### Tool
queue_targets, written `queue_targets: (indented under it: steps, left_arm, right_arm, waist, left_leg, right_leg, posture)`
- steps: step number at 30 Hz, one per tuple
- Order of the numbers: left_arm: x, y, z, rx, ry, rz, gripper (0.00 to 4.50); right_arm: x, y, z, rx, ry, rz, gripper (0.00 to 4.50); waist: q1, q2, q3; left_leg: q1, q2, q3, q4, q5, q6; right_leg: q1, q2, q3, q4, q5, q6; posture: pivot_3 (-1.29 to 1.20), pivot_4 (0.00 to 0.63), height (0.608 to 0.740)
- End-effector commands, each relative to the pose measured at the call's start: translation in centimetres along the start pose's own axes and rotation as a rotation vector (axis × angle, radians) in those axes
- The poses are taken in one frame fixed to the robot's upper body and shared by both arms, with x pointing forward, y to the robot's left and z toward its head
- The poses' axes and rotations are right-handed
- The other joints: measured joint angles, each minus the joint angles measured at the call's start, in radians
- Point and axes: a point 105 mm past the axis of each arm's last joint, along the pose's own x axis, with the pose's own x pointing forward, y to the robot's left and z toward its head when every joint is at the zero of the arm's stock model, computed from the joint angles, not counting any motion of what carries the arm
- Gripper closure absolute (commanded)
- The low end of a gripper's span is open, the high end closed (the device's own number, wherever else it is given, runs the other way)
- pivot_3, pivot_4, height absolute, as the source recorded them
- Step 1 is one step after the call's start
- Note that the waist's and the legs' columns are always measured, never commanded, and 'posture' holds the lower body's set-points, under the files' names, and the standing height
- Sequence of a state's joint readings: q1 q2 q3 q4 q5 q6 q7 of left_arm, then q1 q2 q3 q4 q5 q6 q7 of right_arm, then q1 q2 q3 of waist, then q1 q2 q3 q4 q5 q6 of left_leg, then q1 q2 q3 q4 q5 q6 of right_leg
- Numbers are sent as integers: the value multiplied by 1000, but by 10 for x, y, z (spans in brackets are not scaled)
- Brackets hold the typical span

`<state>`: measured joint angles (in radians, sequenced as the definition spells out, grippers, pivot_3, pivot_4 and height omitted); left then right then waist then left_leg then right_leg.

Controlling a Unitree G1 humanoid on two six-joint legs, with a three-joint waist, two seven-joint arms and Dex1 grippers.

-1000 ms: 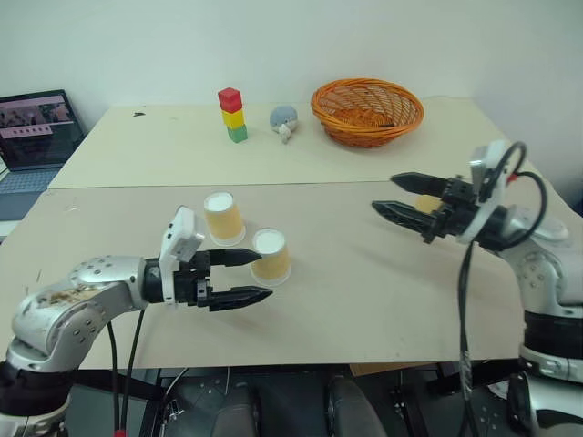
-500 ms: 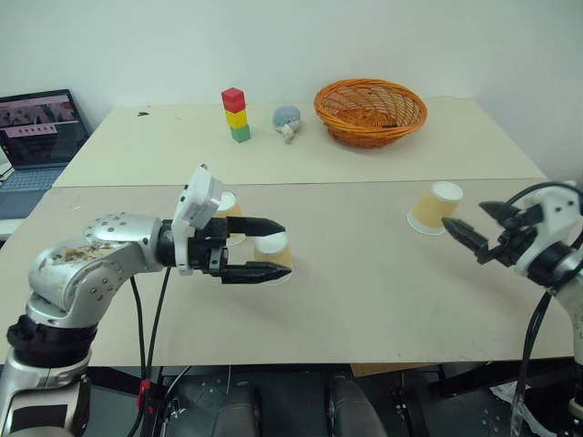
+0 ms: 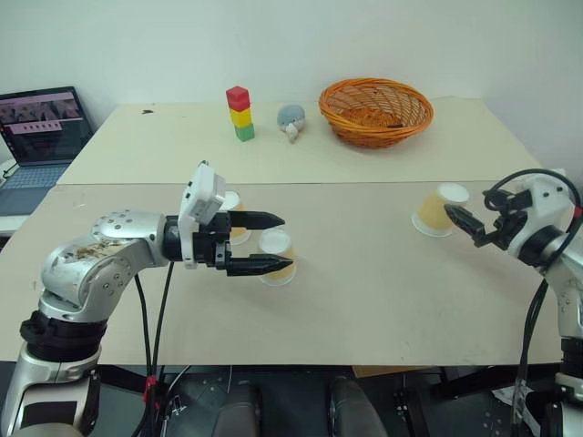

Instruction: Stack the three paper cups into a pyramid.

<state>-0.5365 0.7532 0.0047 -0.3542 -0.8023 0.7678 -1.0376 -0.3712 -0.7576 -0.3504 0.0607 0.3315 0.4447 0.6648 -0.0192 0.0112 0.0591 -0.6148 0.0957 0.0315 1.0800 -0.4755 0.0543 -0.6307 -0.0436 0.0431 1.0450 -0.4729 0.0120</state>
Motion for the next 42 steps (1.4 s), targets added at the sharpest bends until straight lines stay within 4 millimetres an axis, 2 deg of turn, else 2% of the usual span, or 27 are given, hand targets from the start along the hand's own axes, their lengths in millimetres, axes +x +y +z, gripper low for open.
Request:
queue_targets:
  steps: [1, 11, 25, 28, 31, 32, 38, 40, 42]
  left_arm:
    - [-1, -3, 7, 40, -13, 10, 400]
    - [-6, -3, 9, 36, -21, 47, 400]
    - [-11, -5, 9, 10, -38, 89, 400]
    - [-12, -6, 9, 3, -42, 100, 400]
    - [-15, -9, 8, -11, -45, 112, 400]
    - [-17, -10, 8, -18, -45, 118, 400]
    - [-43, -13, 3, -85, -31, 189, 400]
    - [-57, -17, -4, -112, 2, 221, 400]
    - [-71, -19, -10, -151, 15, 255, 400]
  right_arm:
    - [4, -10, 7, -31, -26, -15, 19]
    - [19, -19, 3, 21, -38, -13, 19]
    - [41, -13, -4, 59, -41, 35, 19]
    - [43, -15, -1, 61, -54, 26, 693]
    - [45, -15, 2, 69, -70, 23, 1735]
    - [46, -15, 3, 70, -73, 24, 1938]
    - [48, -13, 8, 68, -86, 33, 2002]
    - [48, -8, 22, 76, -133, 63, 2002]
    - [49, 12, 43, 101, -189, 190, 2002]
  waist:
    - [1, 0, 0]
    - [1, 0, 0]
    - [1, 0, 0]
    - [1, 0, 0]
    - [-1, 0, 0]
    - [-1, 0, 0]
    - [-4, 1, 0]
    - [-8, 1, 0]
    - [-15, 2, 1]
  left_leg:
    - [0, 0, 0, 0, 0, 0]
    - [0, 0, 0, 0, 0, 0]
    - [0, 0, 0, 1, 0, 0]
    - [-1, 0, 0, 1, 0, 0]
    - [0, 0, 0, 1, 0, 0]
    - [0, 1, 0, 1, 0, 0]
    - [0, 2, 0, 1, 0, 0]
    - [0, 2, 0, 1, 0, 0]
    - [0, 3, 0, 1, 0, 0]
  right_leg:
    - [0, 0, 0, 0, 0, 0]
    - [0, 0, 1, 1, 0, 0]
    - [0, -1, 1, 2, 0, 0]
    - [-1, -1, 0, 3, 0, 0]
    - [-1, -1, 1, 3, 0, 0]
    - [-1, -1, 1, 3, 0, 0]
    - [-1, 0, 0, 4, 0, 0]
    - [-1, 0, 0, 4, 0, 0]
    - [-2, 0, 1, 4, 0, 0]
  posture:
    - [0, 150, 629]
    - [0, 150, 629]
    - [0, 150, 629]
    - [0, 150, 629]
    - [0, 150, 629]
    - [0, 150, 629]
    - [0, 150, 629]
    - [0, 150, 629]
    - [0, 150, 629]
